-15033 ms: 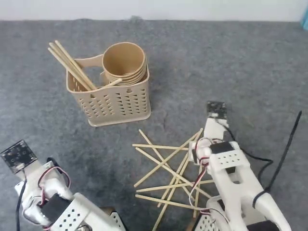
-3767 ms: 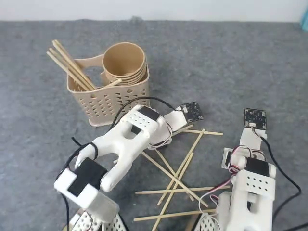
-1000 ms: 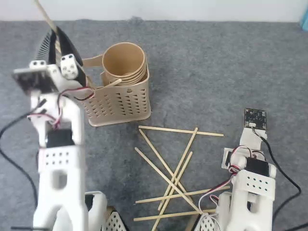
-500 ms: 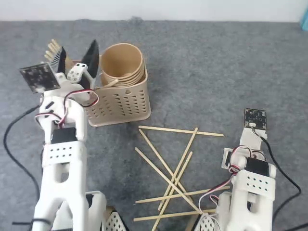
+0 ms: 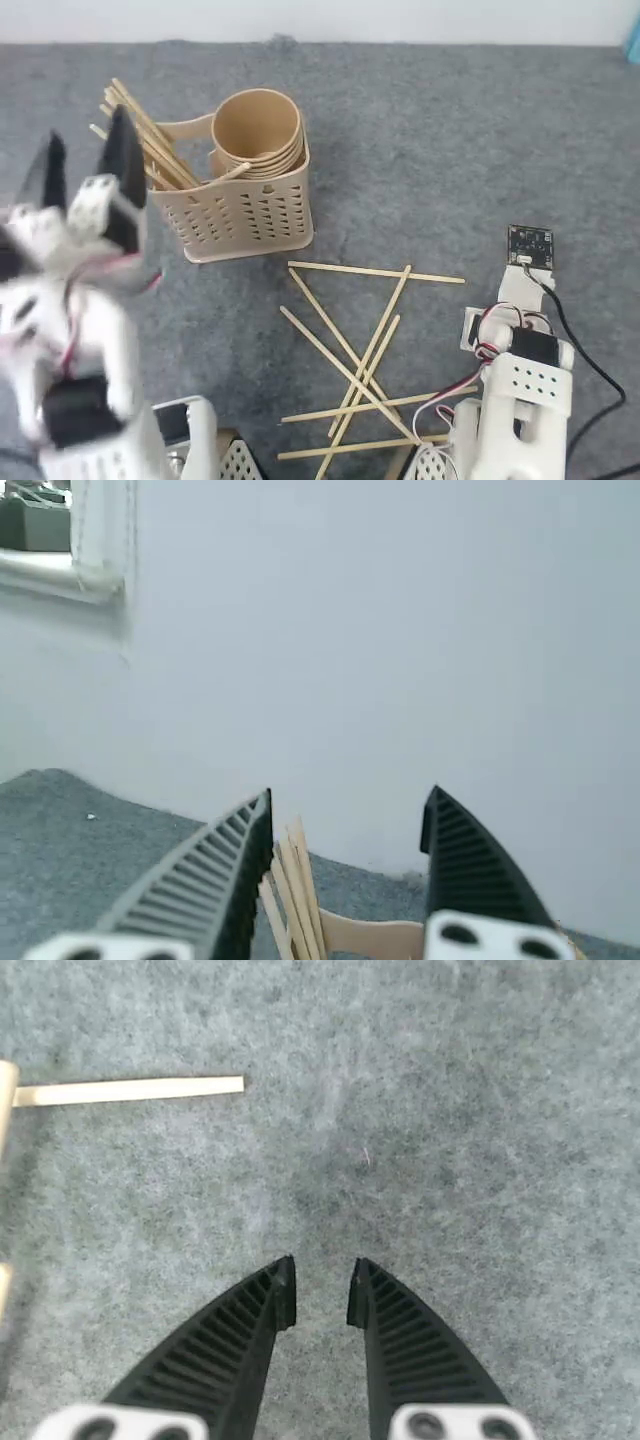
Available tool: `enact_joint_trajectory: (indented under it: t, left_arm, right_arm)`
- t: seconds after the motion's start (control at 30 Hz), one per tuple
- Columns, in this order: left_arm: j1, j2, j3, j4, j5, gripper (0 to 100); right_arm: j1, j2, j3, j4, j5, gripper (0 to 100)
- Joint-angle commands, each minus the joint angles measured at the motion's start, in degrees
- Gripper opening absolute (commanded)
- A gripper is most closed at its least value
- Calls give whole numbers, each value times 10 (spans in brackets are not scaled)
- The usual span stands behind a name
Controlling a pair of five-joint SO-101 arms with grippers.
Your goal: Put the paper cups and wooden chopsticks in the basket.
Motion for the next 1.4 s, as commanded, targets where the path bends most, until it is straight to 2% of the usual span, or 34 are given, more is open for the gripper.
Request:
enact_joint_trajectory:
  t: [0.0, 0.13, 0.3, 0.4, 0.57, 0.73, 0.97, 1.13, 1.37]
  left_arm:
    - [-51, -69, -20, 28, 5, 223]
    - [-158, -71, 36, 31, 9, 221]
    - [-332, -72, 182, 29, 63, 221]
    - [-372, -72, 266, 15, 62, 221]
    - [-343, -71, 389, -64, 48, 222]
    - [-292, -70, 437, -77, -2, 221]
    - [-290, -70, 517, -148, -25, 221]
    - [-280, -70, 529, -152, -28, 221]
    - [-256, -70, 549, -152, -61, 221]
  right_arm:
    - [7, 3, -2, -9, 5, 108]
    - [8, 3, -2, -7, 5, 108]
    - [8, 3, -2, -7, 5, 108]
    - [8, 3, -2, -6, 5, 108]
    - [7, 3, -2, -6, 5, 108]
    - [8, 3, -2, 4, 5, 108]
    - [8, 3, -2, 6, 5, 108]
    - [7, 3, -4, -5, 1, 110]
    - [6, 9, -20, -100, -27, 113]
